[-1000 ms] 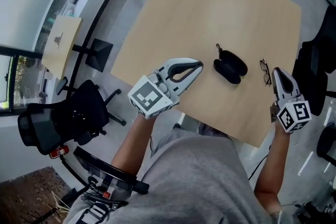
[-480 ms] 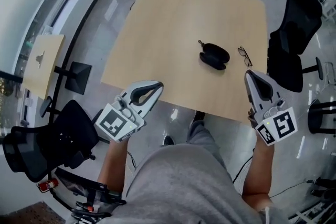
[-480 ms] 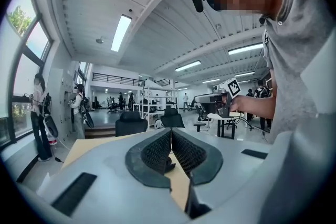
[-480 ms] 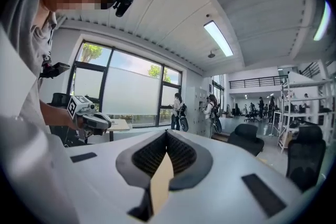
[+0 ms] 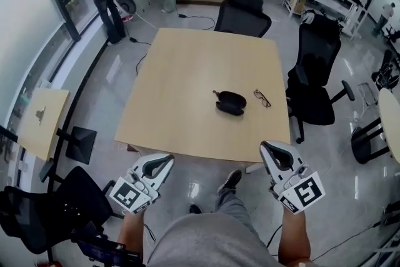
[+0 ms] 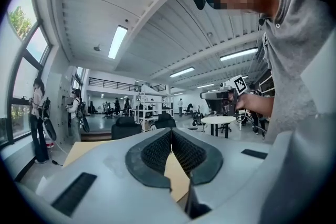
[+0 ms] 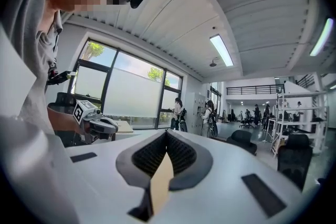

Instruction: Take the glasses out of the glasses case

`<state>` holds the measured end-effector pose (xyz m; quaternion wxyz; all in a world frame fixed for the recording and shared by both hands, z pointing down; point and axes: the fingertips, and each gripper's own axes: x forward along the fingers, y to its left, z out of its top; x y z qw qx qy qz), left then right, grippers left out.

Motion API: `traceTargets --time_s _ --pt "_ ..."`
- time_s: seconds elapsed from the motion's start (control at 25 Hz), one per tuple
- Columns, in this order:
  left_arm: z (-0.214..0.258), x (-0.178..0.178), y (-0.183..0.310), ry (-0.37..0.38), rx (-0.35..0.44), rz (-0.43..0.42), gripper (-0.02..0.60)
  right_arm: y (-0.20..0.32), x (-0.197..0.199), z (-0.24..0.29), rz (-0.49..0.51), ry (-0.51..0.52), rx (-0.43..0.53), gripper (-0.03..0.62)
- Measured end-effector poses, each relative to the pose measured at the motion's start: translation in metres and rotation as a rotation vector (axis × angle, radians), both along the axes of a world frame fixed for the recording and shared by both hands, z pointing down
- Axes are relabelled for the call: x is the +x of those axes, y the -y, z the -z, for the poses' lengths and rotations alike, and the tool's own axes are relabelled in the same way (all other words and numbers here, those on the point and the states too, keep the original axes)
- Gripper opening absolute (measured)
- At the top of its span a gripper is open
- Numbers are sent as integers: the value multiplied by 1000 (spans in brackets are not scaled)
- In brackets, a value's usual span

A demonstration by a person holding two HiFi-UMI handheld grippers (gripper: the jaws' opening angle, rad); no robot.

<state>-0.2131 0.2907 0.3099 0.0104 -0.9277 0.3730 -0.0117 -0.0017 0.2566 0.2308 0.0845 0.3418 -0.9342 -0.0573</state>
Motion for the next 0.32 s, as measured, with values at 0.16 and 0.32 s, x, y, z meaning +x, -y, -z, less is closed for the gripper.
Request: traceTargets --time_s 0.16,0.32 --pt "1 9 -24 -10 9 -40 6 -37 5 10 -25 -15 17 8" --pt "7 18 -51 -11 -8 -65 6 -71 12 22 -38 -24 13 8"
